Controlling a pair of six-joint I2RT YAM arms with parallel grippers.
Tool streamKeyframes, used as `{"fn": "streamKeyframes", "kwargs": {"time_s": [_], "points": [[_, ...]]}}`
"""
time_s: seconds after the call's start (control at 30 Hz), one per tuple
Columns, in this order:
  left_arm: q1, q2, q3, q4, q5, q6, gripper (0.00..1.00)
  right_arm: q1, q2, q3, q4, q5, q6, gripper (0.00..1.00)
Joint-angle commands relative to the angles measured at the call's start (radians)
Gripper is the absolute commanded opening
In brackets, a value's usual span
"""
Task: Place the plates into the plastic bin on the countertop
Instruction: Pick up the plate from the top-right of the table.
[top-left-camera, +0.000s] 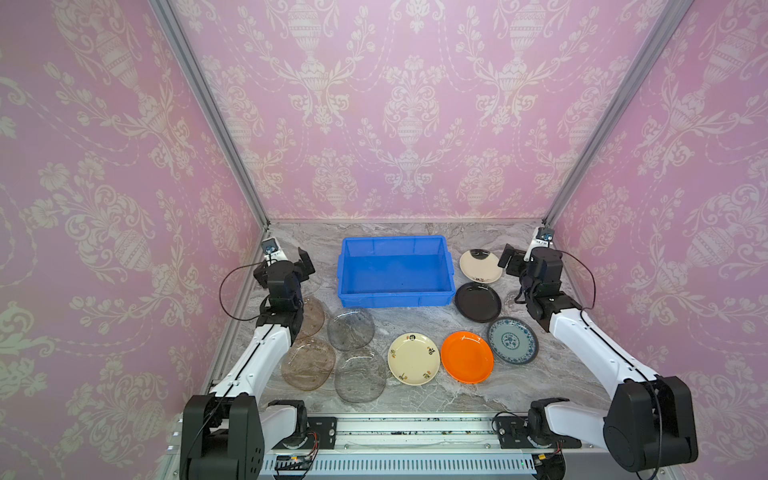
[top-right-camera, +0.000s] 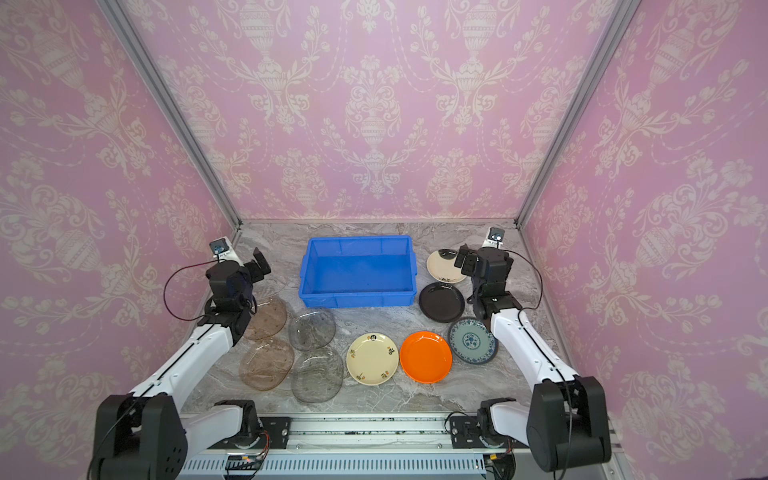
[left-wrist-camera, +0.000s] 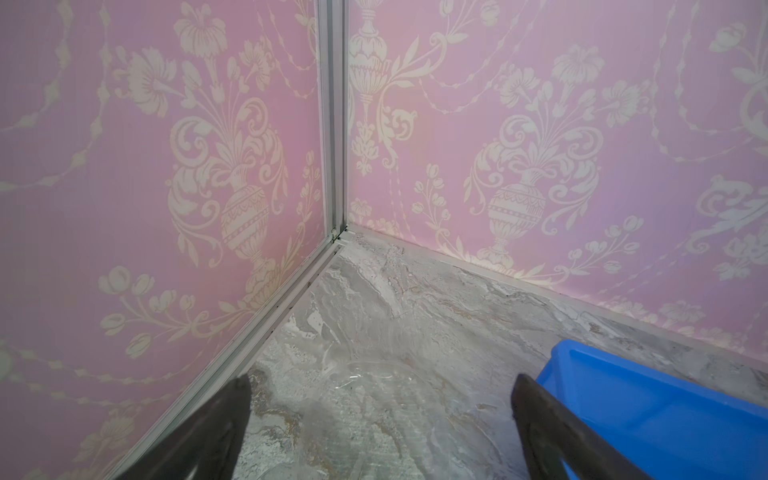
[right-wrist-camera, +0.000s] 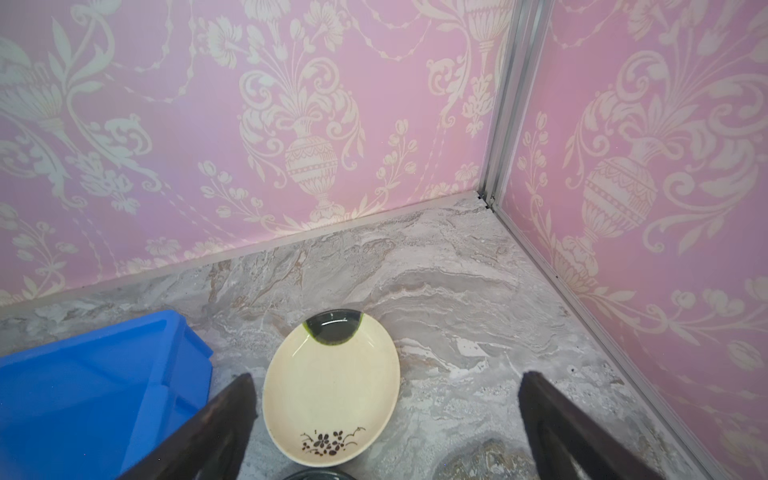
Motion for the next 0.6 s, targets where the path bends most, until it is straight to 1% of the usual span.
{"fn": "streamKeyframes", "kwargs": {"time_s": [0.0,0.03,0.1,0.17,0.23,0.27,0.3,0.33,0.4,0.47,0.57], "points": [[0.004,0.029,0.179,-0.303,0.169,-0.105,0.99,-0.040,0.048,0.069,-0.213,-0.134,0.157,1.00],[0.004,0.050,0.217,-0.319,0.246,-0.116,0.99,-0.056,0.066,0.086,-0.222,-0.198,0.187,0.98],[0.004,0.111,0.294,-0.321,0.431,-0.170,0.99,-0.090,0.116,0.113,-0.217,-0.334,0.249,0.91],[0.003,0.182,0.359,-0.300,0.599,-0.226,0.99,-0.121,0.155,0.111,-0.188,-0.413,0.311,0.87],[0.003,0.254,0.405,-0.278,0.736,-0.284,0.99,-0.153,0.194,0.103,-0.161,-0.473,0.345,0.77],[0.003,0.286,0.417,-0.256,0.782,-0.314,0.99,-0.166,0.212,0.096,-0.153,-0.481,0.384,0.68],[0.002,0.309,0.415,-0.230,0.815,-0.343,0.99,-0.178,0.234,0.091,-0.144,-0.498,0.396,0.55],[0.002,0.327,0.407,-0.194,0.841,-0.364,0.99,-0.187,0.252,0.088,-0.150,-0.502,0.405,0.50],[-0.006,0.355,0.393,-0.138,0.870,-0.390,0.99,-0.206,0.280,0.058,-0.110,-0.513,0.418,0.48],[-0.020,0.374,0.400,-0.134,0.879,-0.392,0.99,-0.225,0.312,0.026,-0.065,-0.527,0.434,0.46],[-0.033,0.401,0.427,-0.146,0.883,-0.388,0.99,-0.255,0.388,0.006,-0.002,-0.589,0.467,0.45]]}}
